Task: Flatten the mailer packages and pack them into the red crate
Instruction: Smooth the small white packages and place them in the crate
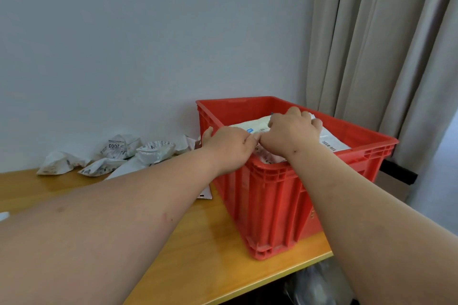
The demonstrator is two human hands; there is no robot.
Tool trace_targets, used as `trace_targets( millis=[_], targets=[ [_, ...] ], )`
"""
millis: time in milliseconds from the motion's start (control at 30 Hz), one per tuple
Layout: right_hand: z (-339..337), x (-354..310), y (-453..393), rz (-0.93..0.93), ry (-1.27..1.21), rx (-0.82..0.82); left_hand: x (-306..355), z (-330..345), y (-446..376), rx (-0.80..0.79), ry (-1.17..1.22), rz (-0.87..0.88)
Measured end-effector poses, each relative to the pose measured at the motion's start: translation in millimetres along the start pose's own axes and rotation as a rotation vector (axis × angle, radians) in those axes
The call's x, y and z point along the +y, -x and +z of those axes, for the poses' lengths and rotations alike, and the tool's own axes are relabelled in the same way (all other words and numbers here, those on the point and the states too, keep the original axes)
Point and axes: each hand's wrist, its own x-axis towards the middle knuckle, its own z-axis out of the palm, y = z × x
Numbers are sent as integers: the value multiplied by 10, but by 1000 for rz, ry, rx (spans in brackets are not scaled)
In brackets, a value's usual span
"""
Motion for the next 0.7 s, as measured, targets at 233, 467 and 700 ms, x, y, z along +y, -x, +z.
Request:
trace_targets(
  millis=[233,467,700],
  targets=[
    [-35,-748,100,-272,-289,287,-769,-153,364,126,156,-95],
    [447,-1610,344,-464,-312,-55,-1736,-142,997,-68,147,-454],
    [1344,-2247,383,-504,-155,-497,-2672,-17,1296,-120,140,-707]
  ],
)
